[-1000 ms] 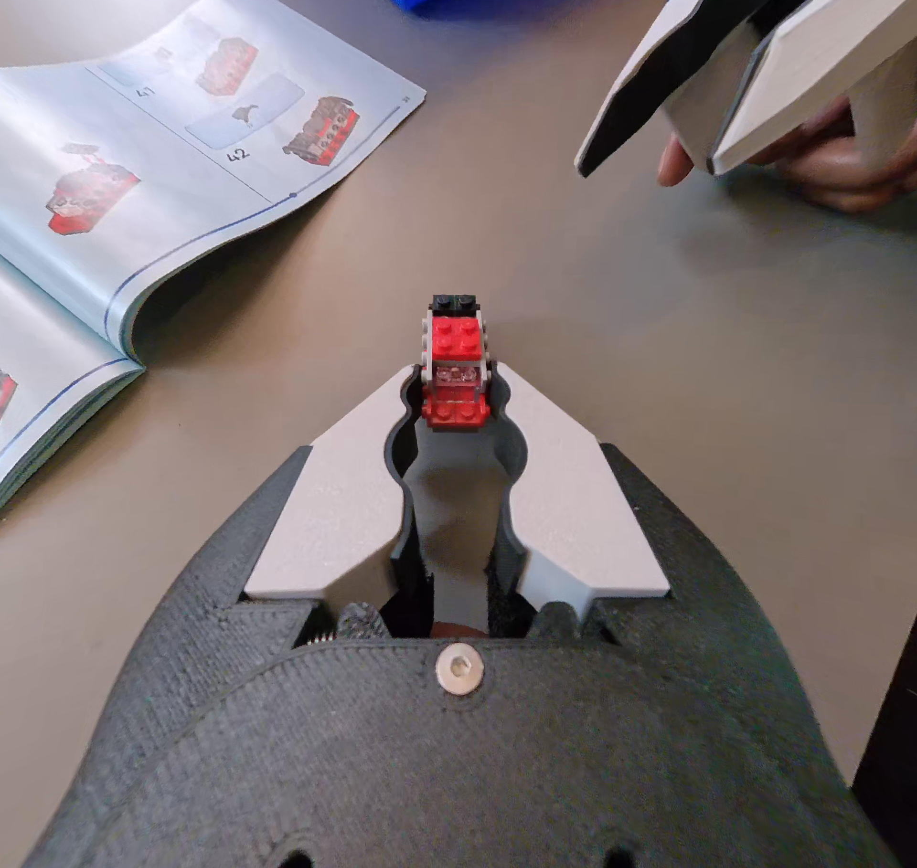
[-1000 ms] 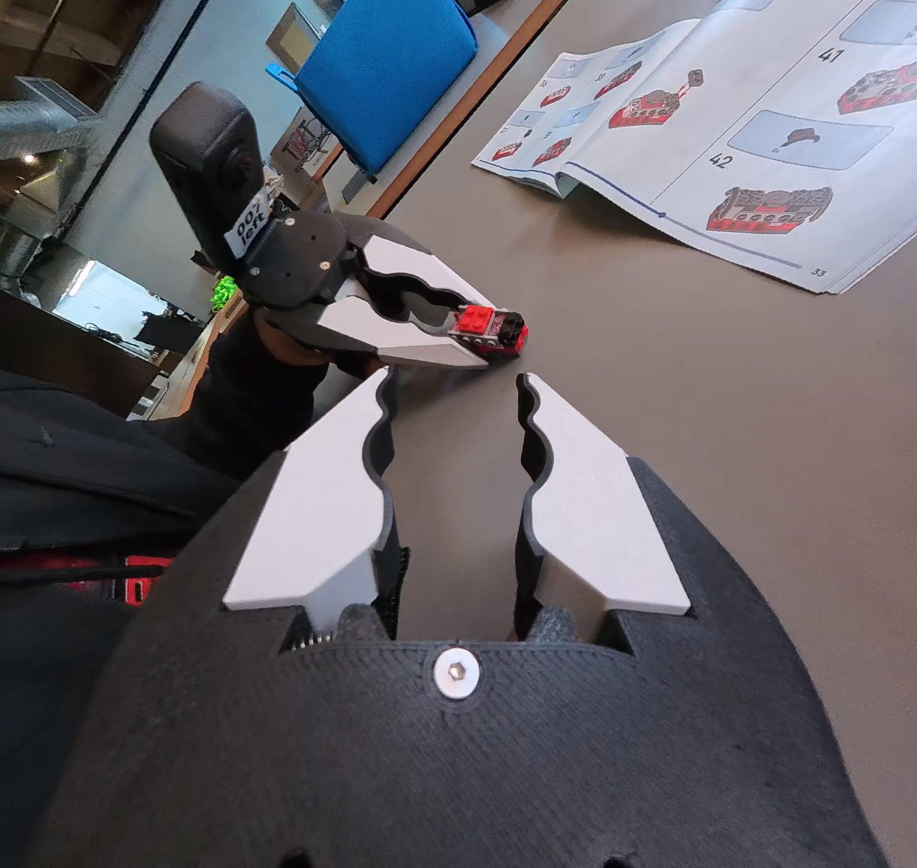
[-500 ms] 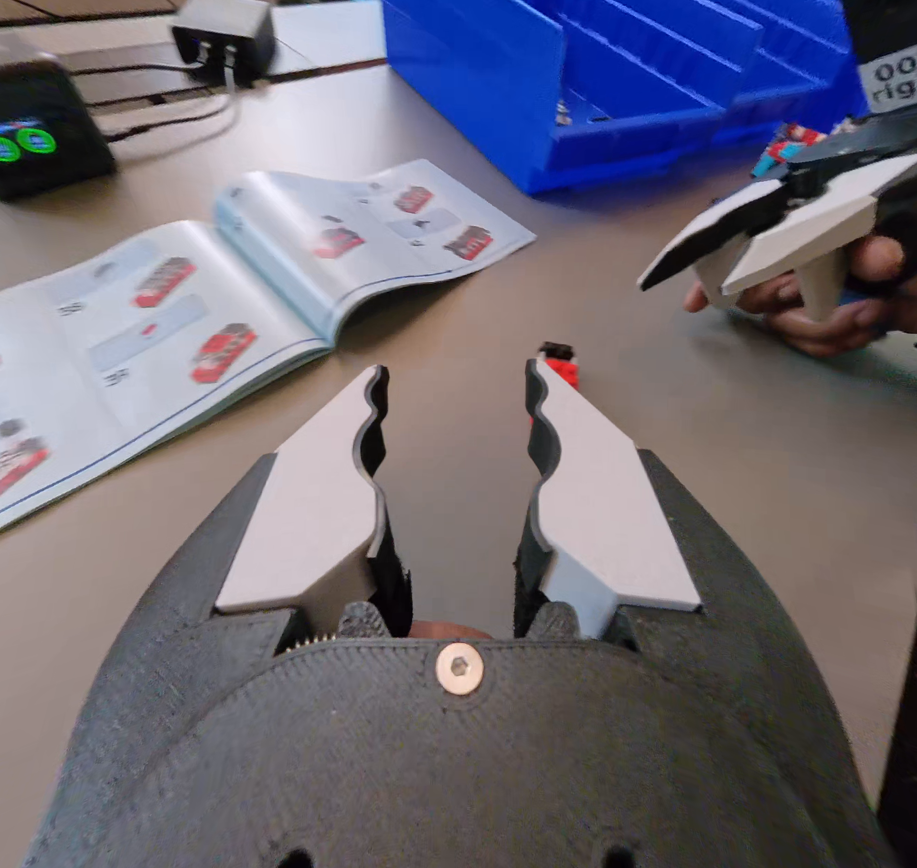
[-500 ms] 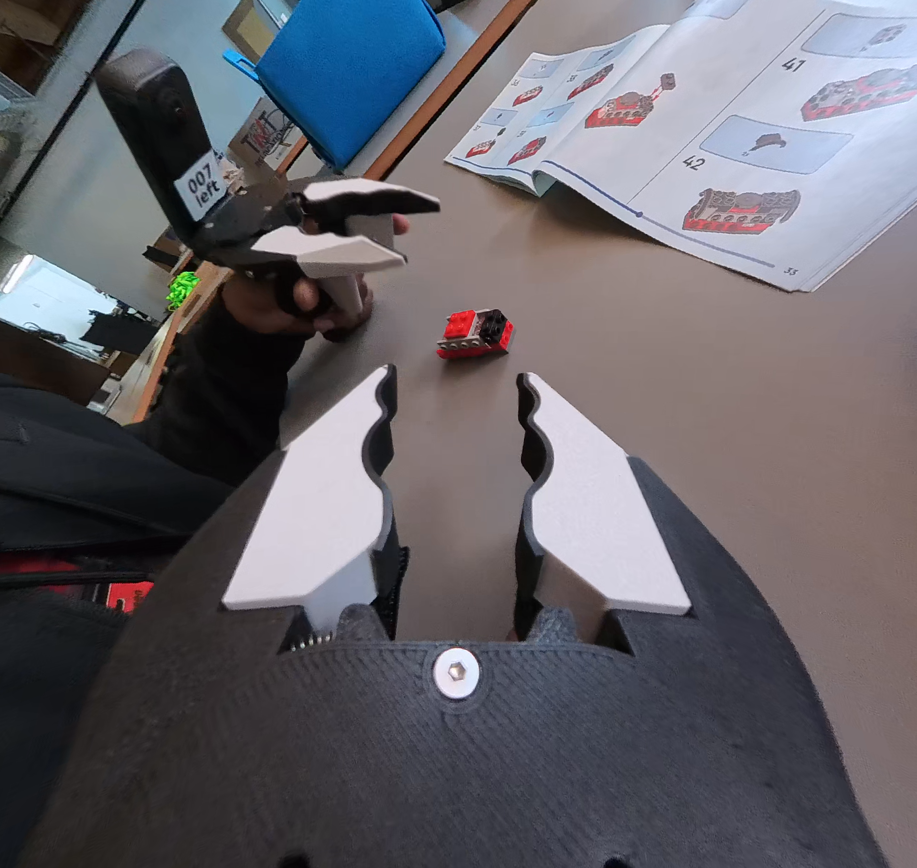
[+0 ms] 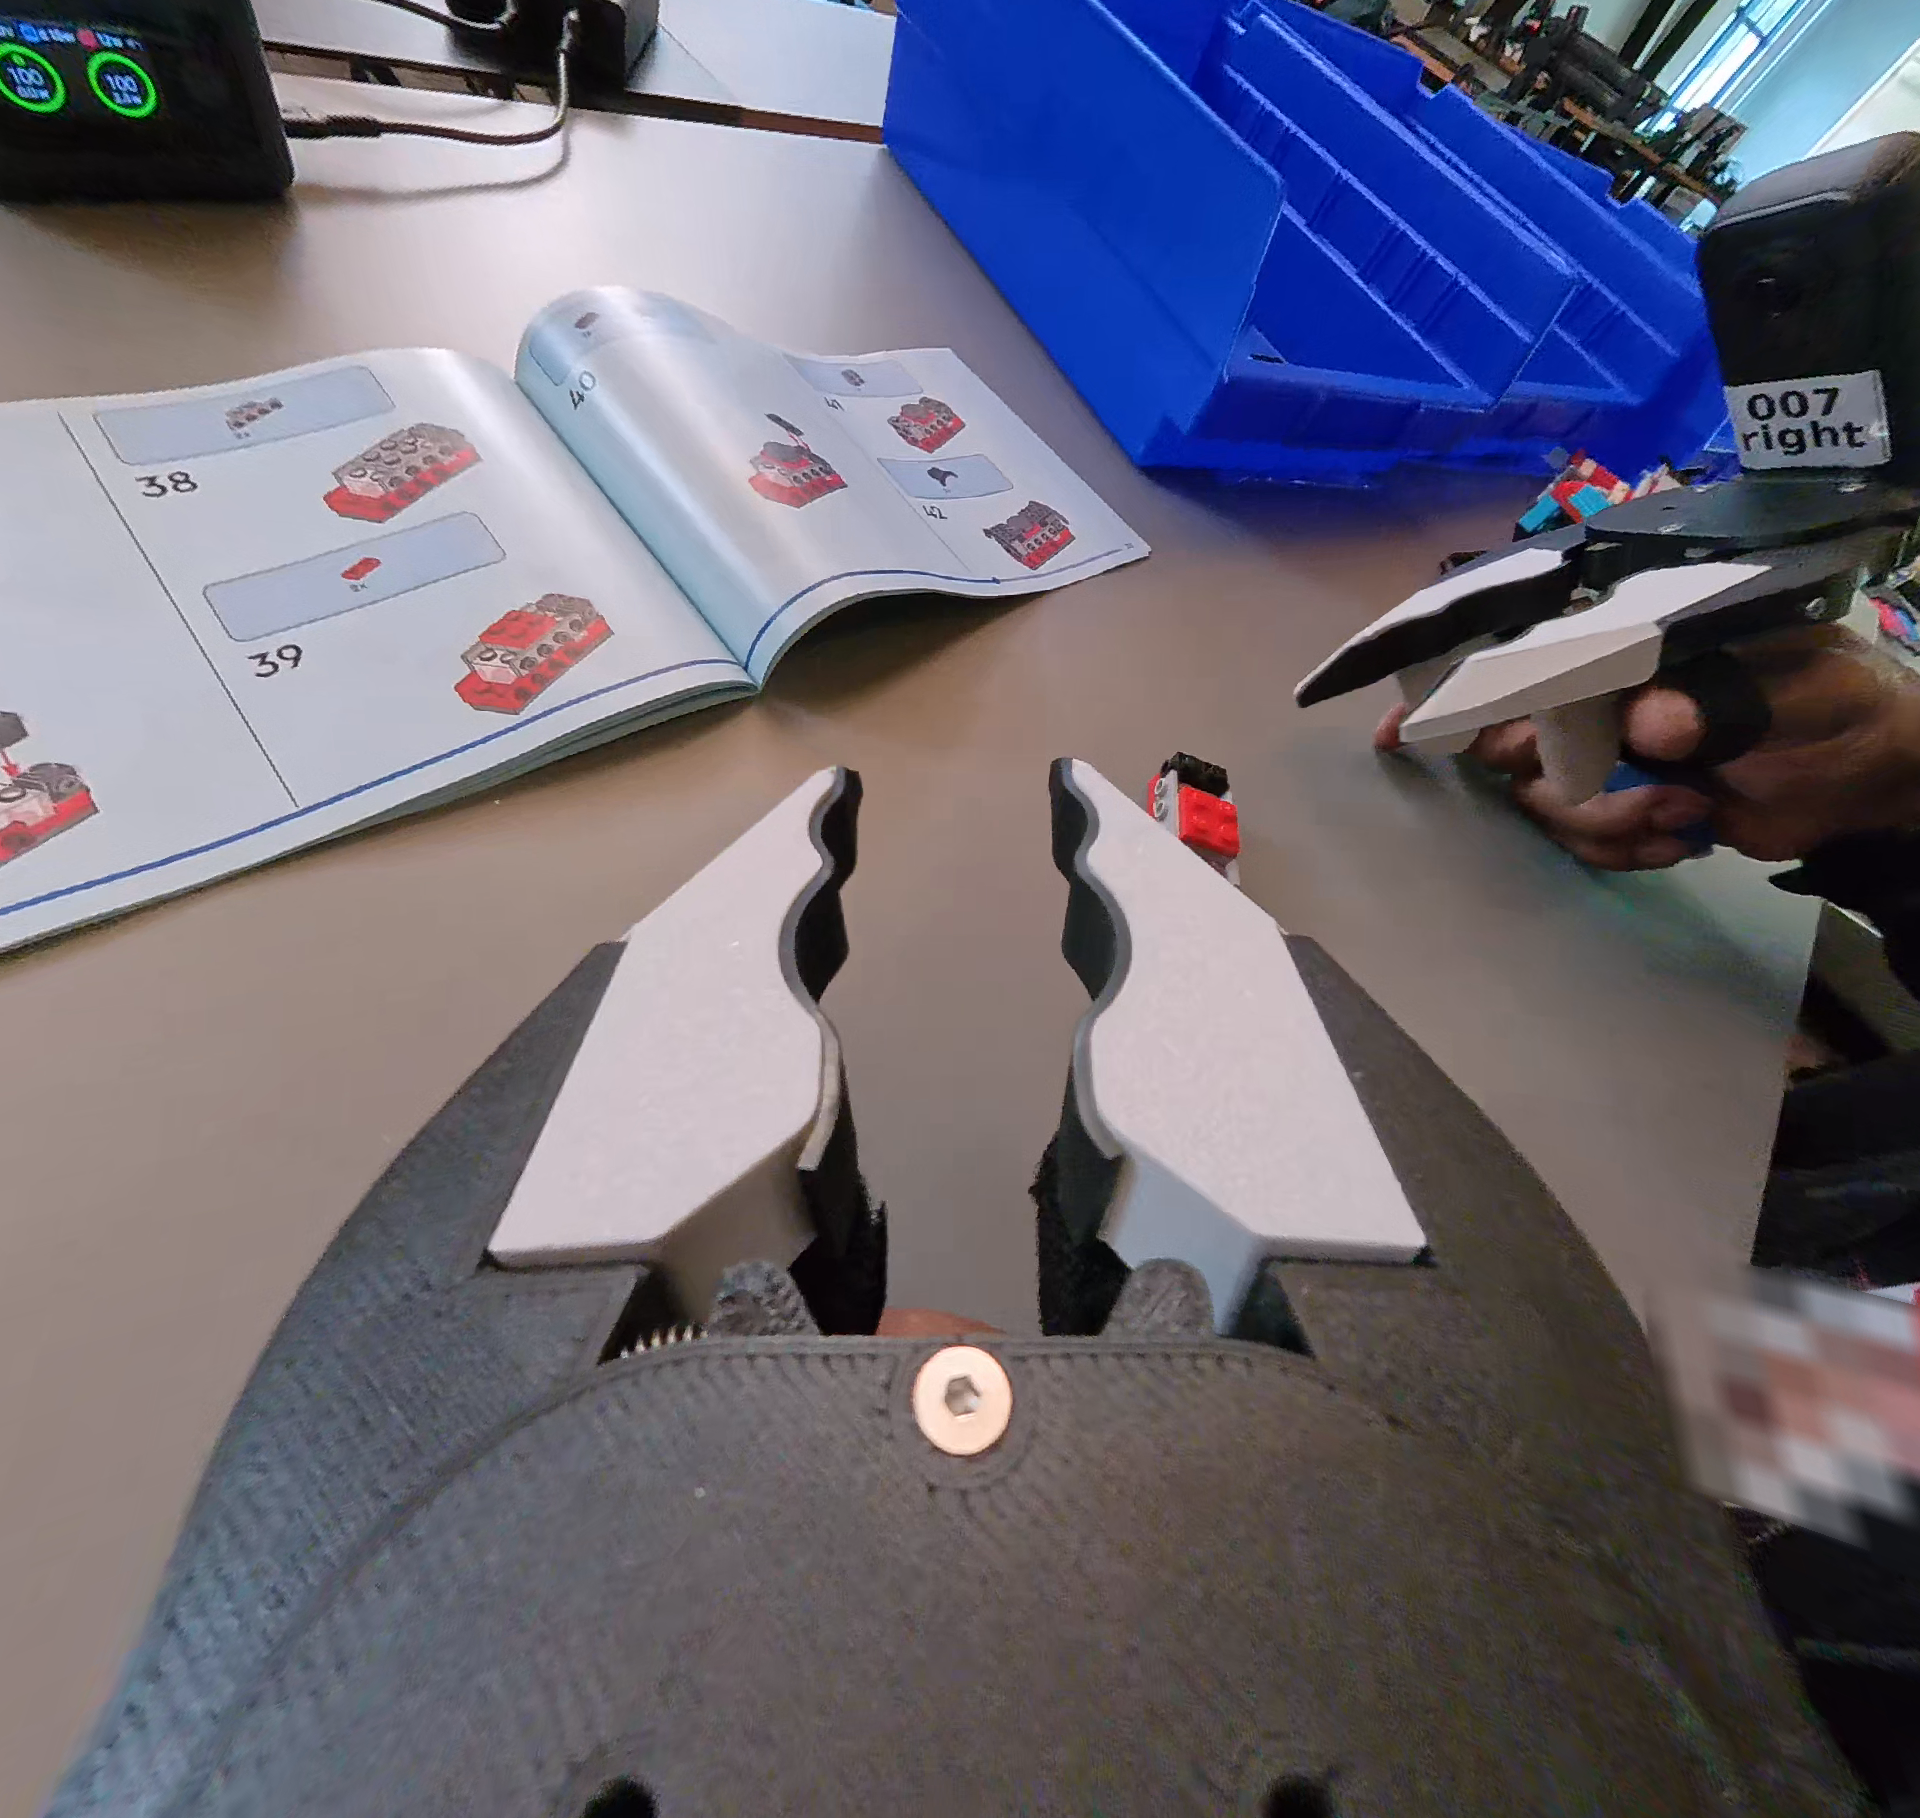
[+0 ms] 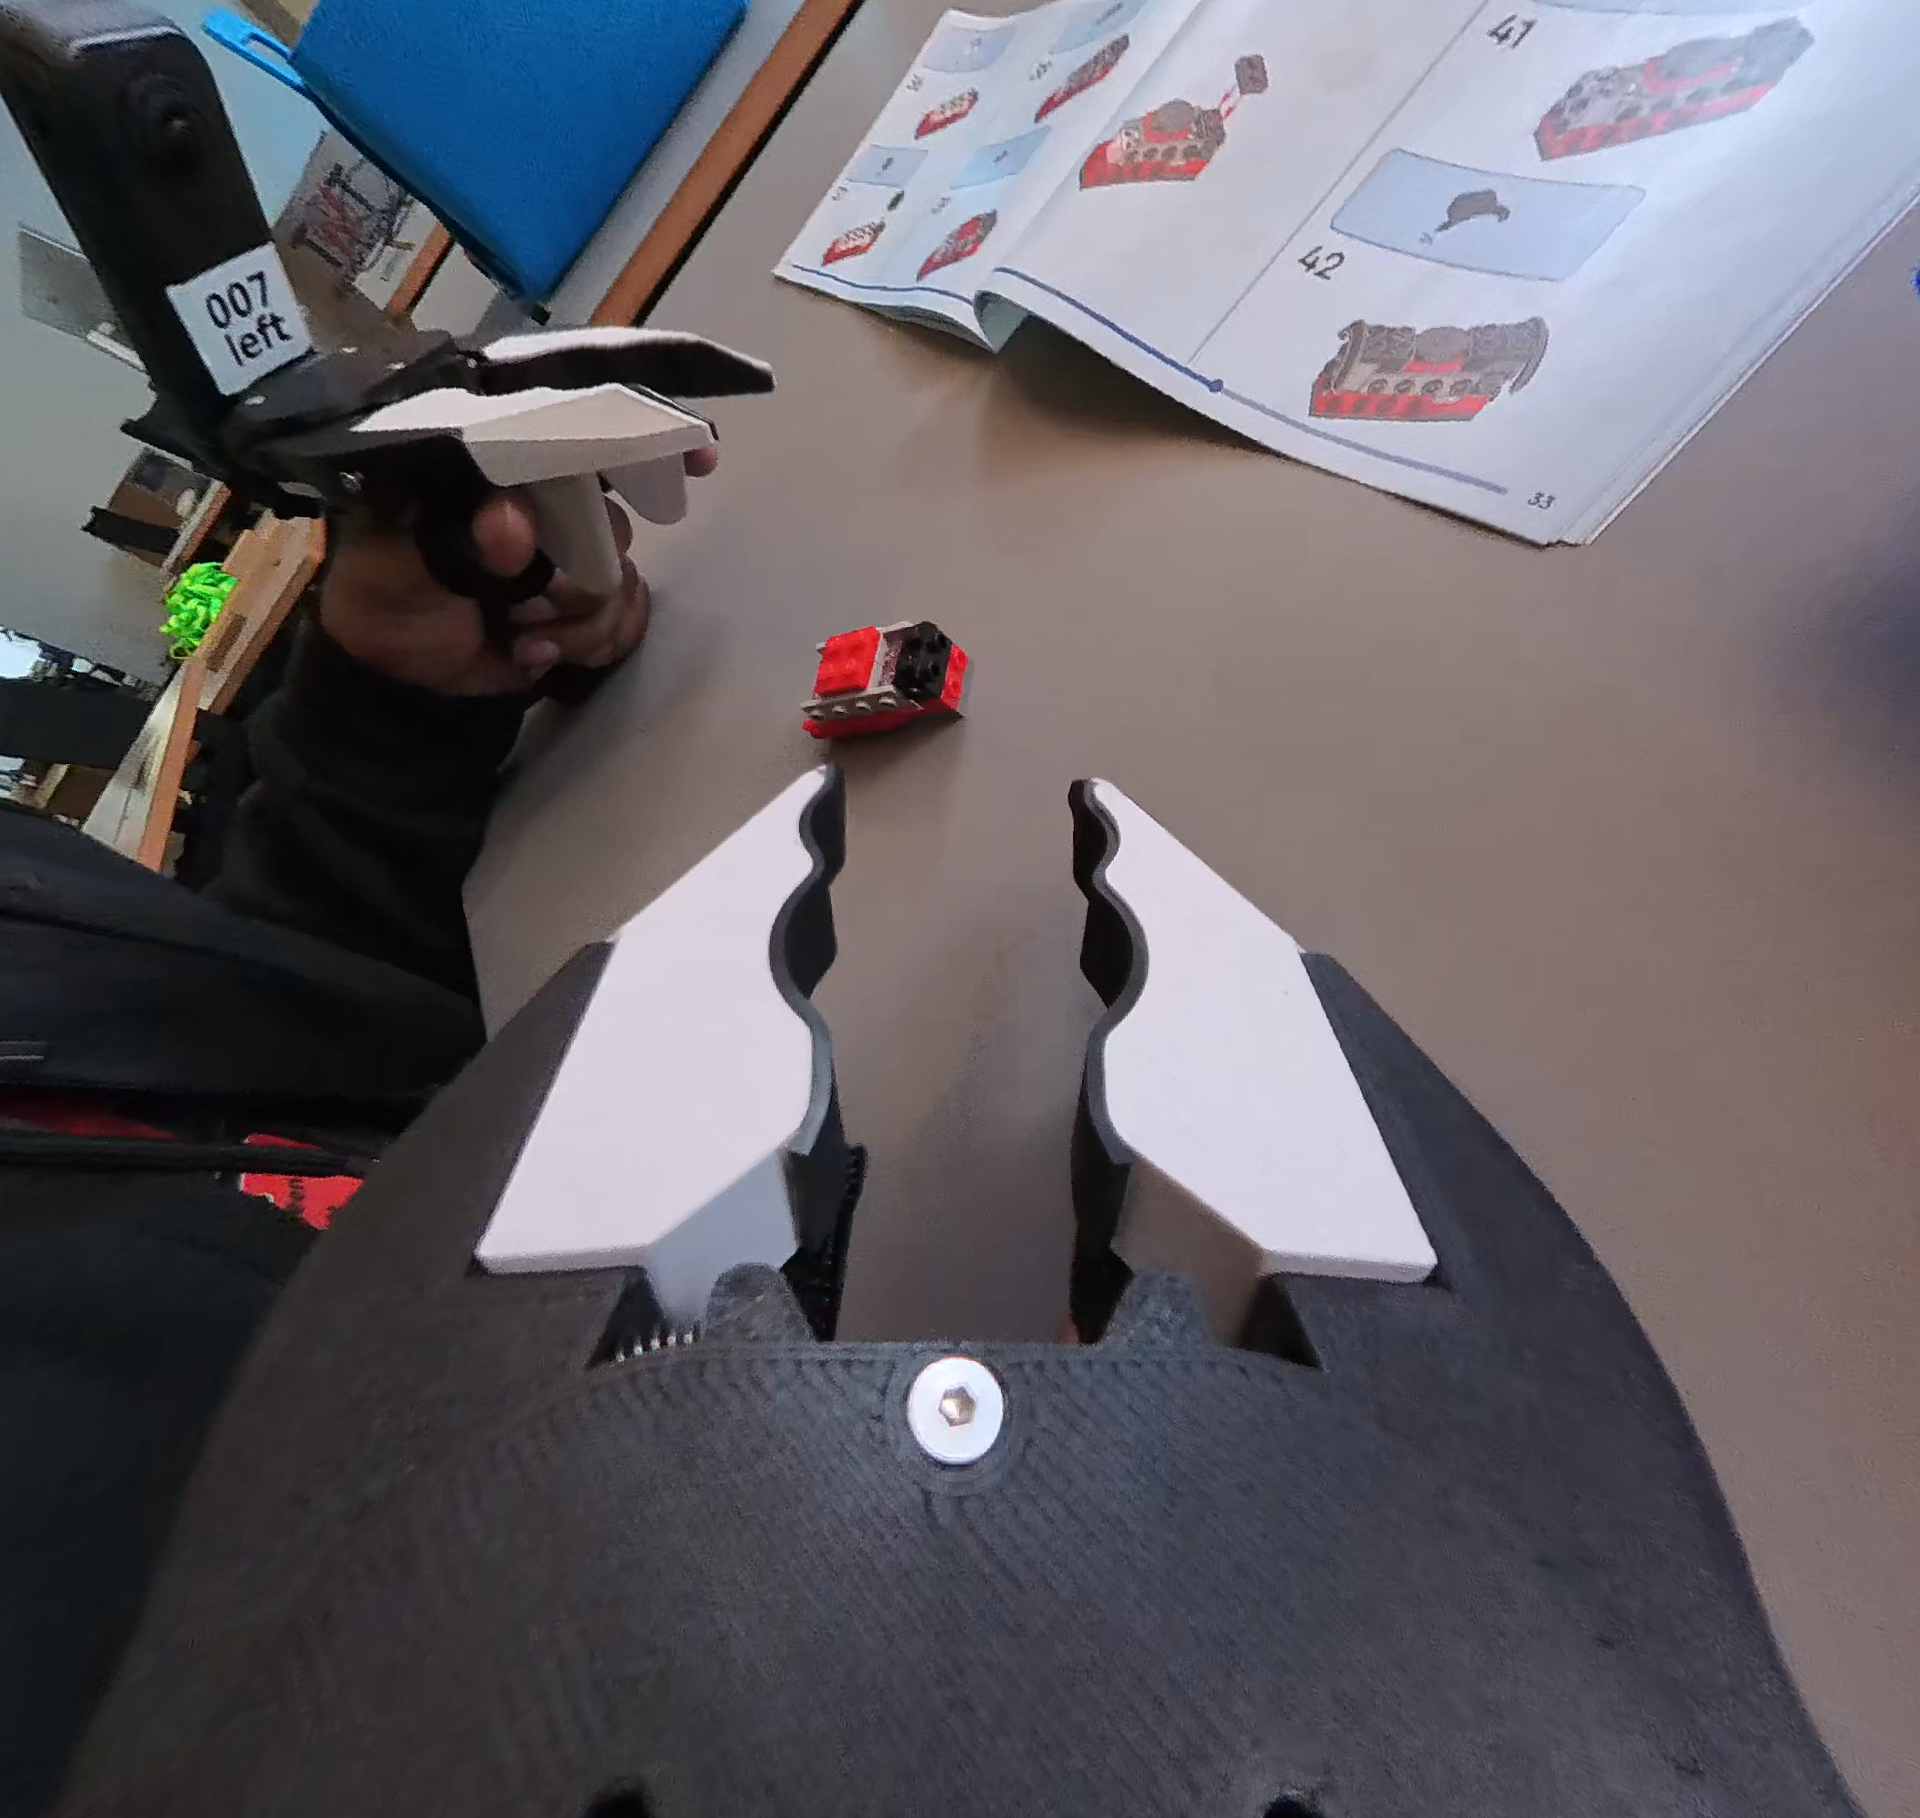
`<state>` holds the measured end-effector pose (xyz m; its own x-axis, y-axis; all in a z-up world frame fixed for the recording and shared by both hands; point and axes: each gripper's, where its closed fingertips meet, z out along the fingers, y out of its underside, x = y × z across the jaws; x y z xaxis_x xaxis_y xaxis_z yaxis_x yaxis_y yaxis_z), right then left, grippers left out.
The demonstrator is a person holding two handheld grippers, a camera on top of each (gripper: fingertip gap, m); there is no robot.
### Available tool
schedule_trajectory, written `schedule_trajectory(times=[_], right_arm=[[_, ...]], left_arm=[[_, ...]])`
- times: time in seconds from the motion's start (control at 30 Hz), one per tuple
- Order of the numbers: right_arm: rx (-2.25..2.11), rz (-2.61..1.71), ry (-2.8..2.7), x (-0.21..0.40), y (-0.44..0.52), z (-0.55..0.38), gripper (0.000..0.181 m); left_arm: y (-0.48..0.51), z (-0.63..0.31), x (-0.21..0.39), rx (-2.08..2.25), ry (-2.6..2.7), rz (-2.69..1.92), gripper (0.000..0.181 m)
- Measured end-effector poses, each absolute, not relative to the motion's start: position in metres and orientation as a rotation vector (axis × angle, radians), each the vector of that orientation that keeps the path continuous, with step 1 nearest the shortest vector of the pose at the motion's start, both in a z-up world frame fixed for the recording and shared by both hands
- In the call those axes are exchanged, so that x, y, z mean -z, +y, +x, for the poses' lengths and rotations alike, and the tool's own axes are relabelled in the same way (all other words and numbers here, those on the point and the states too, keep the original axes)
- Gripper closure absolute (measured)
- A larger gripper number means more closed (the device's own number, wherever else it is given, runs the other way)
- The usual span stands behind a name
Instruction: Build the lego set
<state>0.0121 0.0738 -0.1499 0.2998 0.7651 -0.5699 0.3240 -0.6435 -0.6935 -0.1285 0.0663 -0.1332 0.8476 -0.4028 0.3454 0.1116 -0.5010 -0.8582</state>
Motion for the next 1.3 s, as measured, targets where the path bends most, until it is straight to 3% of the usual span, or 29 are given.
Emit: schedule_trajectory(times=[1.3], right_arm=[[-1.394, -2.143, -0.929, 0.1502, 0.0758, 0.0120, 0.146]], left_arm=[[0.0664, -0.1244, 0.1369, 0.637, 0.237, -2.029, 0.145]])
